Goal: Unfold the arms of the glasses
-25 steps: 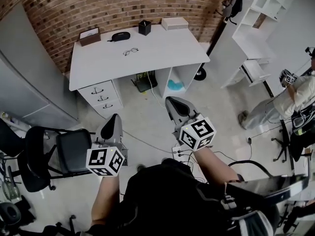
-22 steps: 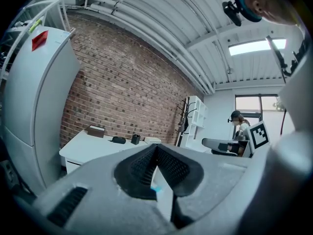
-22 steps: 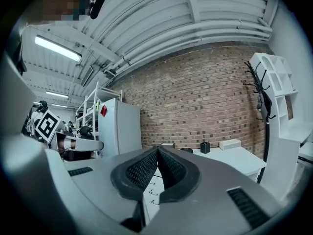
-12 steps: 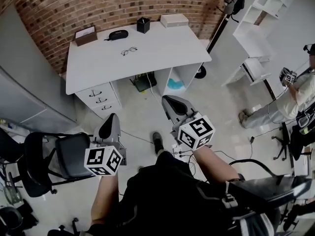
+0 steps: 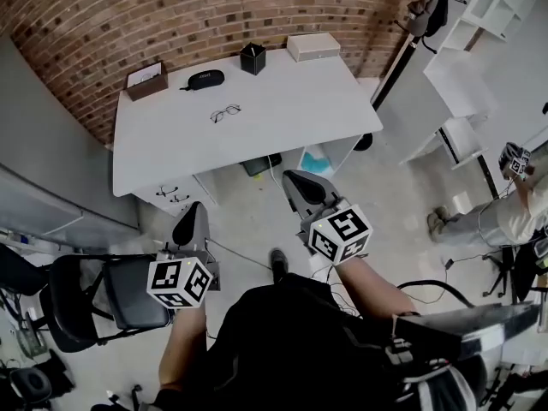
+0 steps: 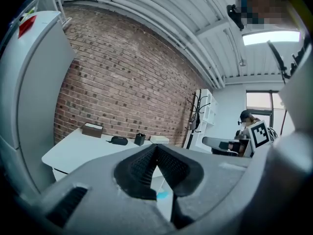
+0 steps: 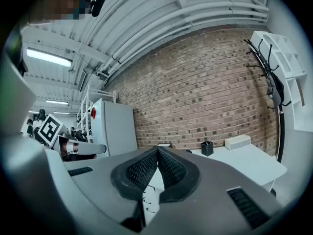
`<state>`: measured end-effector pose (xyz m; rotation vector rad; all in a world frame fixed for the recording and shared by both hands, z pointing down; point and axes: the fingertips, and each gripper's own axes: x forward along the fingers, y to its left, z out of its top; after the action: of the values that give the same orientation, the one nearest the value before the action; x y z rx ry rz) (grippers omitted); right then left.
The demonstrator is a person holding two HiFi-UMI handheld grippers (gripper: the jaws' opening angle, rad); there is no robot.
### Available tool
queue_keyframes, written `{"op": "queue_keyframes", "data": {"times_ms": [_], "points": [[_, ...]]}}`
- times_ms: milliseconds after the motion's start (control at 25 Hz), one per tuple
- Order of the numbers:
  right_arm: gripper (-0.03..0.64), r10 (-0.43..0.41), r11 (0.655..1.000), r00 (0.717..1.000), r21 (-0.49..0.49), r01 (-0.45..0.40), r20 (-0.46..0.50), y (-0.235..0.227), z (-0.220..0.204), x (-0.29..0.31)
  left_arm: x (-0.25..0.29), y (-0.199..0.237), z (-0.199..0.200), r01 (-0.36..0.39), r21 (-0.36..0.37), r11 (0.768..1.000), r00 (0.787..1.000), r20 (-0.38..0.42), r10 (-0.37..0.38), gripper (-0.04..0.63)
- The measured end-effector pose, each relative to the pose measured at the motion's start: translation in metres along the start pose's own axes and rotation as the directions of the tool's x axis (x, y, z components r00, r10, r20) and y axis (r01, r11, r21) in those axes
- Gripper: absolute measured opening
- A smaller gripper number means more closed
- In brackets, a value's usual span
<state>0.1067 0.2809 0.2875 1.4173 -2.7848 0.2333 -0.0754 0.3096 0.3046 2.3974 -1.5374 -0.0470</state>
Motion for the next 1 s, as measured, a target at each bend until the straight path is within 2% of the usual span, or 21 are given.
{"op": "queue_keyframes", "data": {"times_ms": [360, 480, 720, 880, 1000], "points": [[0.006, 0.056, 0.998, 0.998, 0.007, -0.056, -0.036, -0.076, -0.001, 0.049, 0.091, 0.006, 0.002, -0.042, 0.005, 0.999, 0.998, -0.043, 0.042, 0.008], [0.006, 0.053, 0.999, 0.997, 0.013, -0.053, -0.048, -0.096, -0.003, 0.059, 0.11, 0.005, 0.001, -0.054, -0.019, 0.998, 0.997, -0.053, 0.053, 0.008], [0.006, 0.064, 0.997, 0.996, 0.034, -0.062, -0.062, -0.122, -0.003, 0.076, 0.137, -0.001, 0.009, -0.055, 0.027, 0.998, 0.995, -0.079, 0.057, 0.008], [0.006, 0.069, 0.997, 0.995, 0.032, -0.067, -0.068, -0.126, -0.007, 0.1, 0.146, 0.02, 0.009, -0.088, 0.036, 0.995, 0.991, -0.093, 0.091, 0.008], [0.006, 0.073, 0.997, 0.994, 0.045, -0.069, -0.082, -0.128, -0.011, 0.117, 0.161, 0.038, 0.01, -0.083, 0.053, 0.995, 0.99, -0.109, 0.088, 0.008]]}}
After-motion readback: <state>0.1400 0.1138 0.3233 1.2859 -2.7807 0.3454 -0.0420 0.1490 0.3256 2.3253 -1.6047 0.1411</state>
